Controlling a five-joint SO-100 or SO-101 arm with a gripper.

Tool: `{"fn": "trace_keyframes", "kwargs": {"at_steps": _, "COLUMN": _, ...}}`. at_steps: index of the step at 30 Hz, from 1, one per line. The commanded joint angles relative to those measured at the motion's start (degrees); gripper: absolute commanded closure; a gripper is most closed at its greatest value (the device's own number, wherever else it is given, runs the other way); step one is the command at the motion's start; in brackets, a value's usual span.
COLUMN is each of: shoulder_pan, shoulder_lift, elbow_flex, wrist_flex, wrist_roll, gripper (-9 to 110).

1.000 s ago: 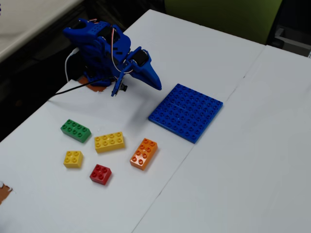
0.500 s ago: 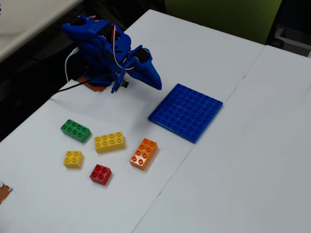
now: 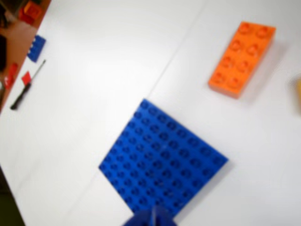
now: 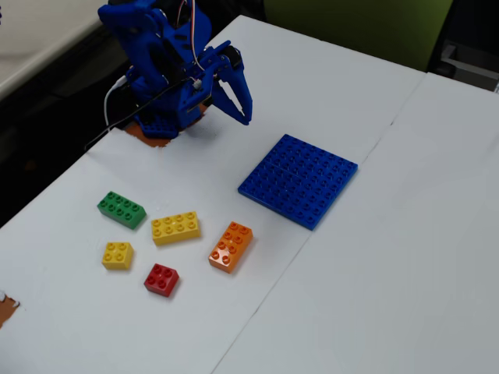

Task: Pick up the 2x2 yellow block and go up the 8x8 blue block.

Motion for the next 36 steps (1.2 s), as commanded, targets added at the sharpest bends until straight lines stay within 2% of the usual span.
{"fn": "trace_keyframes", "kwargs": {"at_steps": 1, "shoulder_pan": 2.2, "shoulder_lift": -6.5, "elbow_flex": -16.1, "wrist_flex": 11.3, "wrist_roll": -13.9, "gripper": 101}}
{"fn": "trace_keyframes", "kwargs": {"at_steps": 12, "shoulder_pan": 16.4, "shoulder_lift": -25.9, "elbow_flex": -44.8, "wrist_flex": 38.1, "wrist_roll": -59.9, "gripper": 101}}
{"fn": "trace_keyframes", "kwargs": {"at_steps": 22, "shoulder_pan": 33.7, "shoulder_lift": -34.5, "elbow_flex": -47.8, "wrist_flex": 38.3, "wrist_roll": -89.8, "gripper": 101}}
{"fn": "trace_keyframes", "kwargs": {"at_steps": 30, "shoulder_pan": 46.0, "shoulder_lift": -47.4, "elbow_flex": -59.2, "wrist_flex": 37.9, "wrist_roll": -119.1, "gripper": 101}}
{"fn": "trace_keyframes", "kwargs": {"at_steps": 36, "shoulder_pan": 50.0, "shoulder_lift": -55.2, "elbow_flex": -65.3, "wrist_flex": 34.4, "wrist_roll": -133.8, "gripper": 101}}
